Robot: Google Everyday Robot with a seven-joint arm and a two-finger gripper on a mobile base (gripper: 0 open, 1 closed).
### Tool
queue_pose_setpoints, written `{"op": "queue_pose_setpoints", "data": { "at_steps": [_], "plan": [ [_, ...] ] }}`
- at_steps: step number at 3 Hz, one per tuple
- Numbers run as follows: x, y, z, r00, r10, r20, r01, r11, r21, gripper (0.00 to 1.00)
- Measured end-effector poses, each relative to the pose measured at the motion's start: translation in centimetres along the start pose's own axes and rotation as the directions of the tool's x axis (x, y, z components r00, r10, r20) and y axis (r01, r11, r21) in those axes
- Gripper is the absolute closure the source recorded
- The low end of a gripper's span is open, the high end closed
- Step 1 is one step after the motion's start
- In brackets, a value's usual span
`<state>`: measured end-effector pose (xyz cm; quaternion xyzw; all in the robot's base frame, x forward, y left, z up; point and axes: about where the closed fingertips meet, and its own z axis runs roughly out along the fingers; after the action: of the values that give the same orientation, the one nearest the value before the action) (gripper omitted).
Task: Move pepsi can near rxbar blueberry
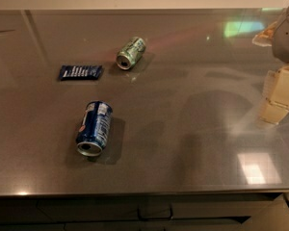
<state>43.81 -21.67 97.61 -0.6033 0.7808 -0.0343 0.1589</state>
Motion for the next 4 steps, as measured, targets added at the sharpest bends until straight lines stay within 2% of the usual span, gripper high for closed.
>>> {"op": "queue_pose_setpoints", "data": {
  "at_steps": [1,2,3,4],
  "plan": [
    [0.0,0.0,0.0,1.0,0.0,0.0,0.0,1.0,0.0,0.0],
    [-2.3,0.7,0.5,0.995,-0.096,0.036,0.098,0.9947,-0.032,0.0],
    [-5.8,1.2,2.1,0.973,-0.221,0.075,0.225,0.973,-0.053,0.0],
    [-9.8,1.2,3.9,0.922,-0.372,0.108,0.38,0.9234,-0.057,0.0]
  ]
}}
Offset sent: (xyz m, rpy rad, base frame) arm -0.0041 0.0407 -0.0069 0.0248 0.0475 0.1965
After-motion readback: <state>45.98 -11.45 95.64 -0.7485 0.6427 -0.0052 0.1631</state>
